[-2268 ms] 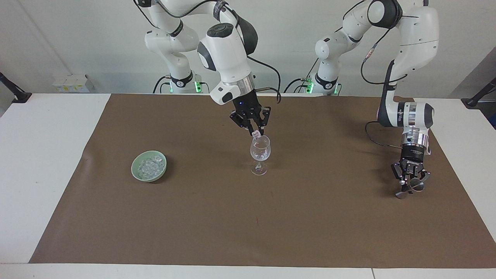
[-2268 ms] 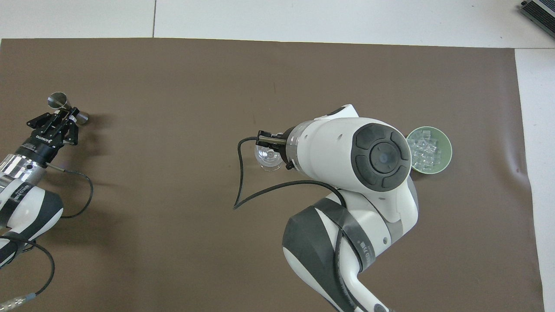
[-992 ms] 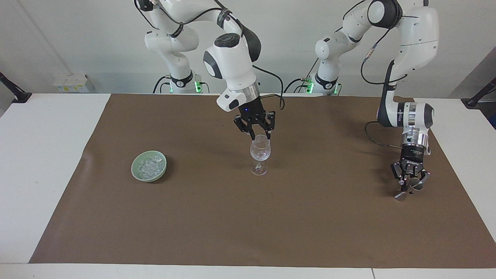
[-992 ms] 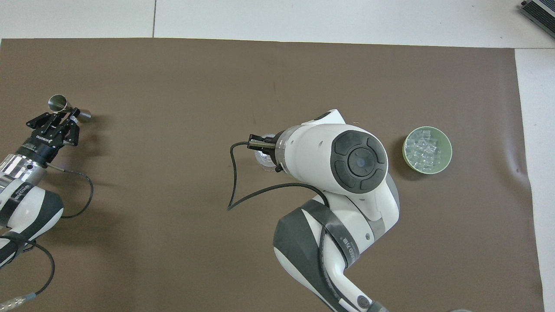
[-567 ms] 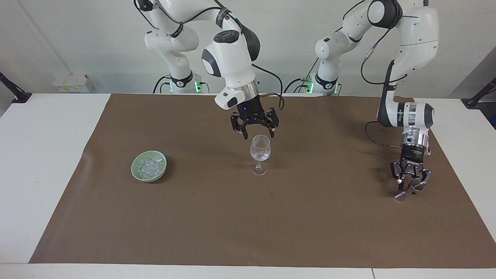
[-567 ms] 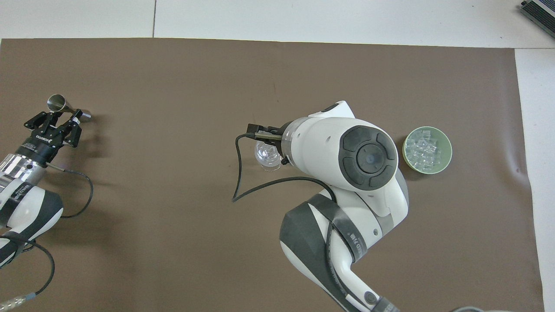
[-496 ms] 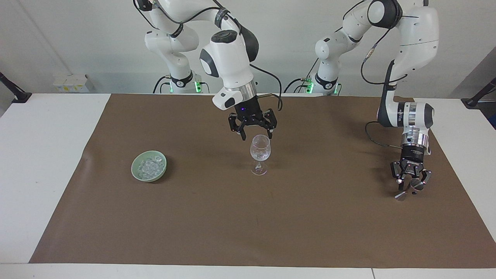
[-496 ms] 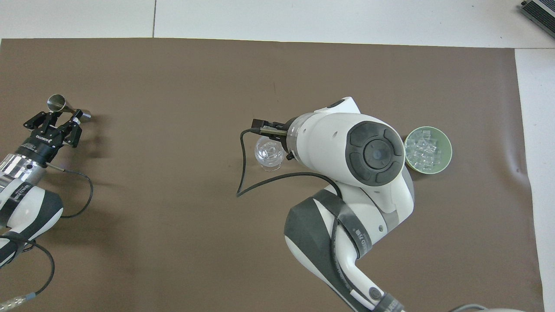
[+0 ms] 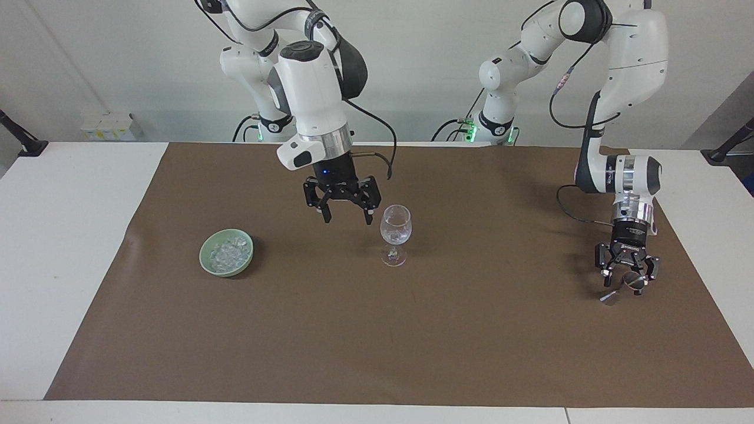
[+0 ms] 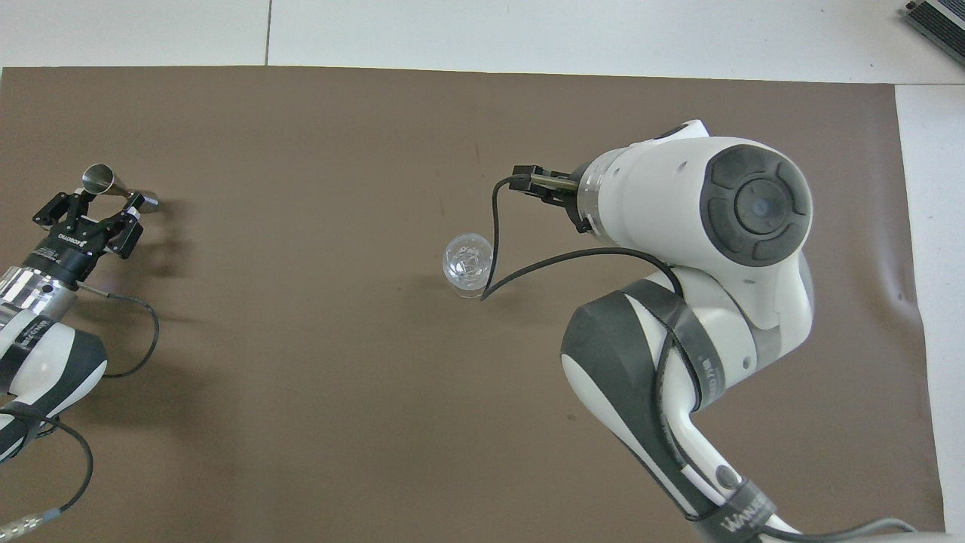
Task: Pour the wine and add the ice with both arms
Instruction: 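Withdraw the right gripper from the glass past the green bowl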
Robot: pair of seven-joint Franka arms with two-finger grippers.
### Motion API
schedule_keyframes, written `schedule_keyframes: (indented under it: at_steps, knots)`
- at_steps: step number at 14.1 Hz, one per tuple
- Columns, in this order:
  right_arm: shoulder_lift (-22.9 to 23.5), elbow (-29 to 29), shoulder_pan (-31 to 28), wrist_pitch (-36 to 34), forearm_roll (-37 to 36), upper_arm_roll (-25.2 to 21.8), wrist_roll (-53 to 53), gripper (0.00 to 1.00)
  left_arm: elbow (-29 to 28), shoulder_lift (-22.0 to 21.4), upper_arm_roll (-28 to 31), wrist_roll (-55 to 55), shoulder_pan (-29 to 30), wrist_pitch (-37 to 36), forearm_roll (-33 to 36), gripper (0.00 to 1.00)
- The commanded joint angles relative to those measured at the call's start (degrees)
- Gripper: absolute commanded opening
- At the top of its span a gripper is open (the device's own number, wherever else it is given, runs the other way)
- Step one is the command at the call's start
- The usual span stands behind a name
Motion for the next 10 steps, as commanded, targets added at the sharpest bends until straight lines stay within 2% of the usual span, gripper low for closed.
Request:
schedule_keyframes:
  at_steps: [1, 5, 10]
  knots:
    - [-2.7, 0.0, -1.4, -5.3, -0.4, -1.6, -5.9, 1.0, 0.2, -0.6, -0.3, -1.1, 0.7, 0.0, 1.1, 1.0]
    - [-4.9, 0.0, -1.4, -11.3, -0.4, -6.6, -9.8, 1.0, -0.5, -2.6, -0.4, -1.2, 0.3, 1.2, 1.0, 1.0]
    - [-8.5, 0.0, -1.8, -17.7, 0.8, -11.8, -18.1, 1.0, -1.9, -8.0, -0.5, -4.0, -0.9, 5.5, 1.1, 1.0]
